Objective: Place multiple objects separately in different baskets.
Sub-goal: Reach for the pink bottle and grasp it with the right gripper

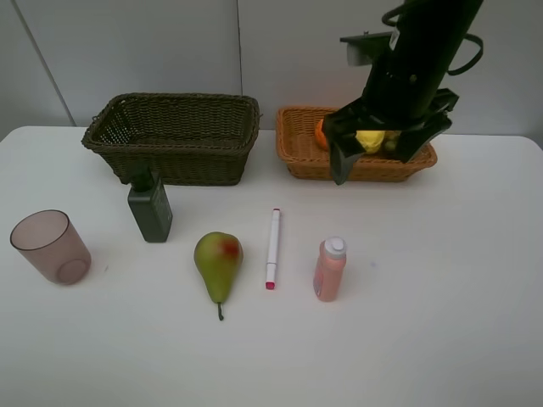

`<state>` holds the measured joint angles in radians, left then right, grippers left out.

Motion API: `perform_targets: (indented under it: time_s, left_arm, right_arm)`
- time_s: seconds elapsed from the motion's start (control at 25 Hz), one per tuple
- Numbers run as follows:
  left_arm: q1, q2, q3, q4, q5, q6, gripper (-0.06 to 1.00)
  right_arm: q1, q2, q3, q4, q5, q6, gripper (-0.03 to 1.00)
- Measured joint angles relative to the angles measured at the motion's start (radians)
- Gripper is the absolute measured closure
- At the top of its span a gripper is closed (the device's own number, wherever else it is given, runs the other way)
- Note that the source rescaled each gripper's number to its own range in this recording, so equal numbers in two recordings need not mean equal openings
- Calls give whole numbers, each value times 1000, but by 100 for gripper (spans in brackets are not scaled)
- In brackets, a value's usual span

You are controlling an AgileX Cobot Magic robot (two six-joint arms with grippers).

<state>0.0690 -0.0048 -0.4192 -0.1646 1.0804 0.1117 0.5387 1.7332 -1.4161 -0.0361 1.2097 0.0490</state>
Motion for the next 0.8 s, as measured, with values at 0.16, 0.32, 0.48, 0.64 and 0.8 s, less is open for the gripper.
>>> perform_targets:
  time_s: [0.16, 0.32, 0.48, 0.64, 0.8]
  left_arm:
    - [0, 0, 0, 0, 0, 0, -6]
    - [0, 0, 0, 0, 0, 0, -6]
    - [0, 0, 0, 0, 0, 0, -6]
    - [0, 0, 0, 0, 0, 0, -6]
    - [0, 0, 0, 0, 0, 0, -6]
  right_arm:
    - [61, -6, 35, 21, -20, 24, -2]
    - [118, -6, 76, 54, -66, 45, -2]
    - [126, -8, 148, 87, -145, 58, -3]
    - [148, -8, 252, 109, -272, 62, -3]
    - [150, -8, 314, 125, -343, 63, -3]
